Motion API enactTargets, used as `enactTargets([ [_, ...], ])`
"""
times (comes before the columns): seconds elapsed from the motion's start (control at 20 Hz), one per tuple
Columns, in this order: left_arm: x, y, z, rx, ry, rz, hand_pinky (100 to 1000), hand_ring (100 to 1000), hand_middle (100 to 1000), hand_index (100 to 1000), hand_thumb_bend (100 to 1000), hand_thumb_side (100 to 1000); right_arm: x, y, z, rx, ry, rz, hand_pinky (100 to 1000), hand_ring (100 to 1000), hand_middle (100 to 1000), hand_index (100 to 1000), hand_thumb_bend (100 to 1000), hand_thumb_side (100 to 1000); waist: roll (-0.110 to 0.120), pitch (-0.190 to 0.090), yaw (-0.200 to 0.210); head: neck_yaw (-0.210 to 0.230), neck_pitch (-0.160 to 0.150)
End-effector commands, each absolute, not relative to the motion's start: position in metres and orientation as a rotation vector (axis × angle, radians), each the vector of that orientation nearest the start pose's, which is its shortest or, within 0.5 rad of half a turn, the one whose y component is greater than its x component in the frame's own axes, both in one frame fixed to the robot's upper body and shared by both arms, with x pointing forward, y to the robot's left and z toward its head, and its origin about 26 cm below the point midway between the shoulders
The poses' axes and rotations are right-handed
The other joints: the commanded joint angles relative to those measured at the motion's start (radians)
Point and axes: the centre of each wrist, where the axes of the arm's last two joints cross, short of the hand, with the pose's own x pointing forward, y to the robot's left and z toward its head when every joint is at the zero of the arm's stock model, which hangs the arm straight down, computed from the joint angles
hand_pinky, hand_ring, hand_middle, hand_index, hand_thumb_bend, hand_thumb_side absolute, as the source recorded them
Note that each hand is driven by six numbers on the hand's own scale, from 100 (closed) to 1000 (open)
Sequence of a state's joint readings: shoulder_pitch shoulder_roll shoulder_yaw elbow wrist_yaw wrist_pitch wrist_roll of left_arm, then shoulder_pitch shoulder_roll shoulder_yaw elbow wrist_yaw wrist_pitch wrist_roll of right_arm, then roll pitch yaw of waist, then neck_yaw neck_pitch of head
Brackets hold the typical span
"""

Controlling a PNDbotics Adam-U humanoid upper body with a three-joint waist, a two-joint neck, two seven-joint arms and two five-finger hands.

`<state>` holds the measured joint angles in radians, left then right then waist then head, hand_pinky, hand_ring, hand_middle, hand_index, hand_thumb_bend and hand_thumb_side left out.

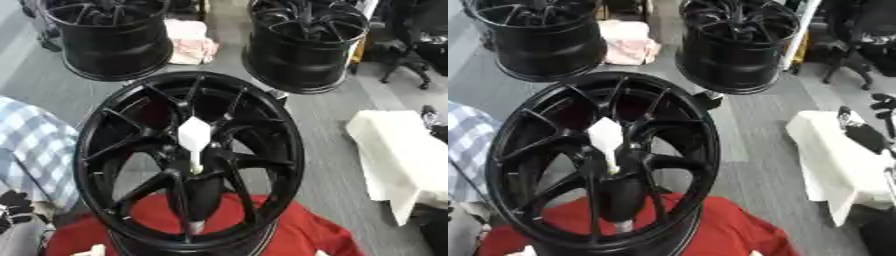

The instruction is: Pull the pin out of the wheel hub.

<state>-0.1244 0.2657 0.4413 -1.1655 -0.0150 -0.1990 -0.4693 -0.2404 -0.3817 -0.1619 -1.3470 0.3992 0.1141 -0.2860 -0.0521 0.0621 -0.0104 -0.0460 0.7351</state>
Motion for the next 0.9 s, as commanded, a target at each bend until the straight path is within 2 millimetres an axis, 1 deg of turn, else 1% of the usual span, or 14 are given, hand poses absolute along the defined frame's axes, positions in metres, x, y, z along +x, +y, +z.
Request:
enactTargets([
  [0.05,0.273,0.434,-0.030,0.141,-1.523,-0.196,714,712,631,750,406,719,0.340,-0.339,0.024,-0.863,-1.566,0.117,762,675,678,855,187,462,0.007,-0.001,0.003,-0.004,-0.013],
  [0.15,0.274,0.433,-0.030,0.138,-1.526,-0.195,714,713,632,750,405,719,0.340,-0.312,0.004,-0.780,-1.591,0.084,747,644,652,843,163,454,0.010,0.001,0.003,-0.007,-0.015],
  [0.25,0.275,0.432,-0.031,0.133,-1.528,-0.195,715,713,632,750,405,719,0.336,-0.283,-0.019,-0.689,-1.594,0.045,741,636,642,838,153,453,0.015,0.005,0.002,-0.010,-0.018],
  [0.3,0.276,0.431,-0.031,0.129,-1.530,-0.195,714,713,632,750,405,719,0.333,-0.272,-0.029,-0.653,-1.590,0.040,740,633,637,836,154,451,0.017,0.007,0.002,-0.013,-0.019],
  [0.4,0.277,0.430,-0.031,0.125,-1.532,-0.197,715,714,632,750,405,719,0.329,-0.259,-0.044,-0.608,-1.574,0.045,737,625,628,834,144,453,0.019,0.009,0.003,-0.018,-0.022],
  [0.6,0.276,0.431,-0.031,0.126,-1.535,-0.203,715,716,633,751,405,721,0.328,-0.256,-0.056,-0.595,-1.567,0.057,729,606,606,823,139,444,0.019,0.009,0.002,-0.032,-0.026],
  [0.9,0.276,0.432,-0.030,0.129,-1.535,-0.208,715,716,633,751,403,722,0.328,-0.255,-0.060,-0.585,-1.559,0.094,727,600,600,823,136,445,0.018,0.007,0.000,-0.037,-0.028],
])
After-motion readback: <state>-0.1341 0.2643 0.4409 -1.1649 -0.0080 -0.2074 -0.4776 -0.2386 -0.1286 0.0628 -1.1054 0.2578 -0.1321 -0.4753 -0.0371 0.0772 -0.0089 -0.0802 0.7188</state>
